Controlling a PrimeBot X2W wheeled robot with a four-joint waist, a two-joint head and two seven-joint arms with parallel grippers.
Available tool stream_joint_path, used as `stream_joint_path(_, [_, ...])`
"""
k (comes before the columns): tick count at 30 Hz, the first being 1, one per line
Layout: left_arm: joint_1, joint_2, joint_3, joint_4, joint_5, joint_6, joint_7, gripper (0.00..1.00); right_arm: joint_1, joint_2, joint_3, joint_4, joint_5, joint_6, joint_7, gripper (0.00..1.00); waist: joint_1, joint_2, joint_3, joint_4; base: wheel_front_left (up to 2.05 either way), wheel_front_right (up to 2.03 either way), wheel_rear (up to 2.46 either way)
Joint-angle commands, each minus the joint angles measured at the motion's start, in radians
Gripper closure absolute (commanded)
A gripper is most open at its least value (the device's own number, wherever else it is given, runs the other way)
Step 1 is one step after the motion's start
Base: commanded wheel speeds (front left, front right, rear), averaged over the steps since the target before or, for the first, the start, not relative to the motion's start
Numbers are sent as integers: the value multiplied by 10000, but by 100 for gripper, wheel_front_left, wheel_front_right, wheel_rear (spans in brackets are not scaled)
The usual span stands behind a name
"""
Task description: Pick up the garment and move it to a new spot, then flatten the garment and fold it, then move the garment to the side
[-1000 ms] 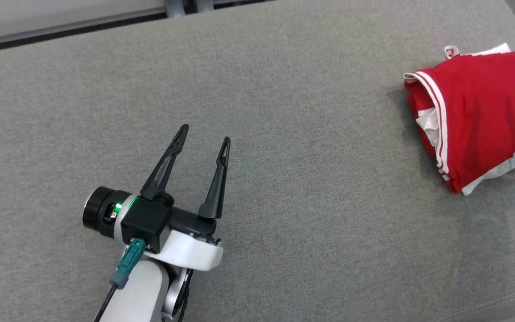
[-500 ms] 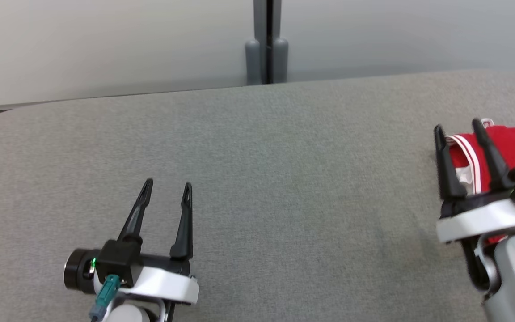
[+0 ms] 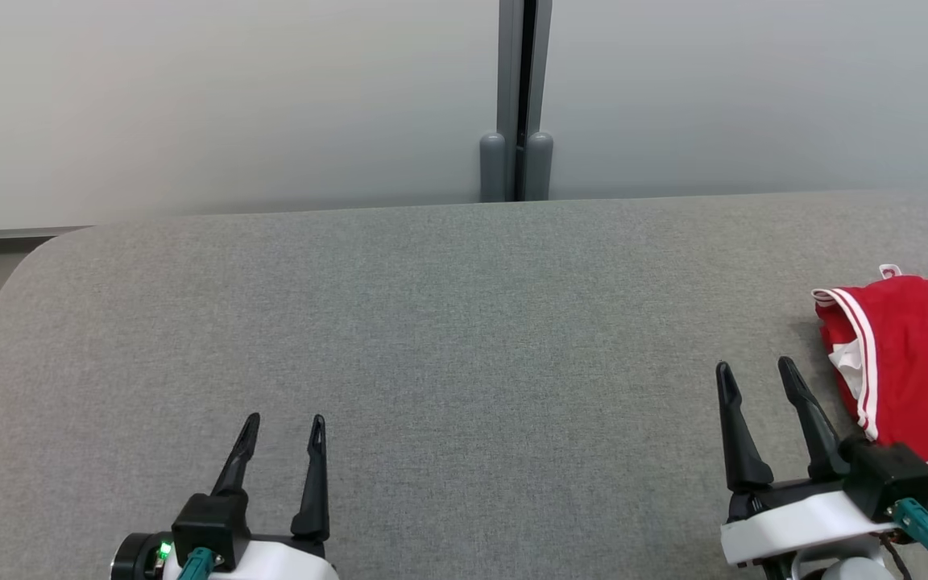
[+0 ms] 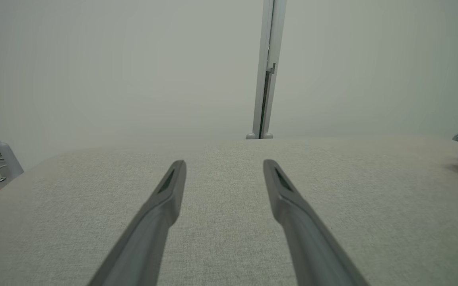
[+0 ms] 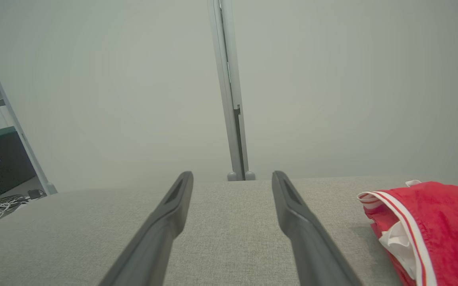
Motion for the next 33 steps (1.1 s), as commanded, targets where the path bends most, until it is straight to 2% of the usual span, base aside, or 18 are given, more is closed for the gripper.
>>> stream_joint_path(1, [-2,33,59,-53,33,50,3,0,95,-2,-35,-59,-97,-19,-6,0,0,0,-1,-22,0,0,0])
stream_joint_path(4, [78,34,134,-160,108,168,3,0,297,97,-8,-259,-250,-19,-6,0,0,0,-4,-123,0,0,0])
stream_joint_path(11, [100,37,184,-439,69,116,5,0,252,149,-37,-330,-359,-19,-6,0,0,0,-35,-249,0,0,0])
stream_joint_path(18, [177,32,357,-326,-922,-359,4,0,215,165,49,-324,-285,-19,-6,0,0,0,-47,-289,0,0,0])
stream_joint_path(22, [244,33,368,-367,-1040,-458,4,0,197,166,111,-327,-73,-19,-6,0,0,0,-67,-291,0,0,0])
stream_joint_path(33, [360,33,475,-736,-1255,-370,4,0,167,167,211,-311,55,-19,-6,0,0,0,-73,-288,0,0,0])
